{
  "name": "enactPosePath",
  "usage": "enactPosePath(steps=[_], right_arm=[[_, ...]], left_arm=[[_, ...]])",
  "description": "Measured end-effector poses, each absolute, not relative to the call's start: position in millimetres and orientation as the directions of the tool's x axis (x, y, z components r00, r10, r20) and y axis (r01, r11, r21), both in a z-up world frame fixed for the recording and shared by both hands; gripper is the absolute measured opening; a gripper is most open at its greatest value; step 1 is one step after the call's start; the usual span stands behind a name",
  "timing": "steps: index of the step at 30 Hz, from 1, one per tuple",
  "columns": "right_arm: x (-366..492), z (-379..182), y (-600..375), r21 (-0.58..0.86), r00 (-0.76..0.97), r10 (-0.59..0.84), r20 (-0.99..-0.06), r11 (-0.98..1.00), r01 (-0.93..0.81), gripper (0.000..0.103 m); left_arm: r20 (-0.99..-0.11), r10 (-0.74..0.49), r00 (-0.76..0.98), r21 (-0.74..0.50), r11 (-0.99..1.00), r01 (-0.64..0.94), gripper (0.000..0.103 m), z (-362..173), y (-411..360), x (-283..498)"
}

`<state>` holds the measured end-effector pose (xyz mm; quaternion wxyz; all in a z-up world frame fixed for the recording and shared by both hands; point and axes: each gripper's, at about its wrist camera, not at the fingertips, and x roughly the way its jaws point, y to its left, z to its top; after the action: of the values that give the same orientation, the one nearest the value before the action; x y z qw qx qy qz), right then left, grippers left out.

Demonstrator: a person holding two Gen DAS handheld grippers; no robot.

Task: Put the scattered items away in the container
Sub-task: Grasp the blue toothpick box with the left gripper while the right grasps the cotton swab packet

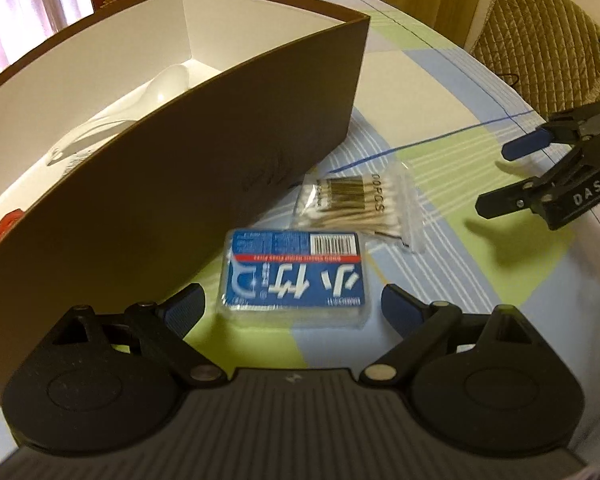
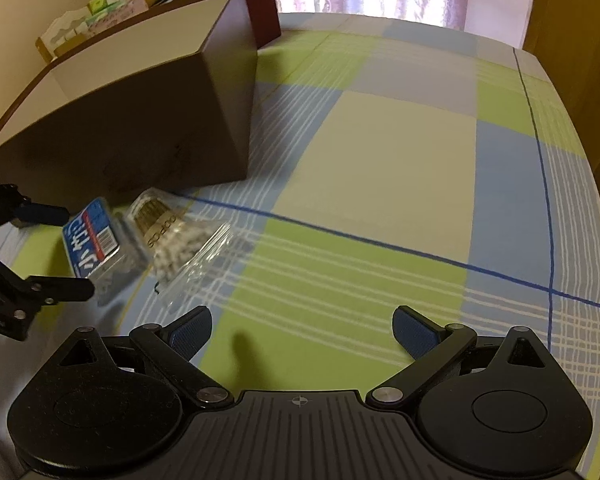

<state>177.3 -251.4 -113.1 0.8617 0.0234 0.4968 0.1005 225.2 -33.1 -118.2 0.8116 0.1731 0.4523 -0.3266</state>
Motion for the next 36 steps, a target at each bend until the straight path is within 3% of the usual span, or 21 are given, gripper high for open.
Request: enactPosePath(steps=[5,7,16,28,29,30,31,32,34,36], right_arm=[[179.9,-113.4,-250.1,0.143,0.489,0.204,-0.848,0.977,-0.159,0.102],[180.6,-113.1,-248.0,0.146,0.489,0.214,-0.846,0.974,-0.173,0.102],[188.3,-101.9,-215.7,0.191,0.503,0.361,-0.785,0.914,-0.357,0.102],[223.5,-119.1,-150.4,0.096,0.492,0.395,-0.776,0.845,-0.527,0.101],[225.5,-121.9,-146.1,0.091,0.488,0.394,-0.779,0.841,-0.533,0.098],[226.8,-124.6,-141.8,0.084,0.485,0.387,-0.784,0.840,-0.536,0.088],[228.1,-127.7,-138.4,0.084,0.472,0.387,-0.792,0.835,-0.544,0.065],[229.6,-132.0,-135.6,0.077,0.461,0.370,-0.807,0.839,-0.539,0.058],[227.0,-135.4,-131.3,0.051,0.468,0.344,-0.814,0.845,-0.532,0.058],[221.4,-134.6,-129.6,0.054,0.466,0.344,-0.815,0.846,-0.530,0.040]], left_arm=[[-0.844,-0.382,0.377,-0.024,0.729,0.684,0.092,-126.5,-37.7,232.1],[-0.838,-0.394,0.377,-0.030,0.724,0.690,0.084,-127.7,-36.6,231.9],[-0.835,-0.380,0.397,0.000,0.722,0.692,0.084,-122.4,-12.8,214.4],[-0.844,-0.291,0.451,0.023,0.820,0.572,0.084,-113.1,42.7,196.7],[-0.843,-0.287,0.454,0.023,0.825,0.565,0.084,-112.5,45.0,195.3],[-0.843,-0.284,0.458,0.025,0.829,0.559,0.084,-111.9,47.1,193.5],[-0.842,-0.281,0.460,0.026,0.832,0.554,0.084,-111.7,49.0,191.8],[-0.842,-0.278,0.462,0.026,0.835,0.550,0.084,-111.6,50.9,190.4],[-0.842,-0.273,0.465,0.026,0.840,0.541,0.084,-111.7,54.3,187.3],[-0.843,-0.271,0.465,0.023,0.845,0.535,0.084,-111.1,57.2,183.6]])
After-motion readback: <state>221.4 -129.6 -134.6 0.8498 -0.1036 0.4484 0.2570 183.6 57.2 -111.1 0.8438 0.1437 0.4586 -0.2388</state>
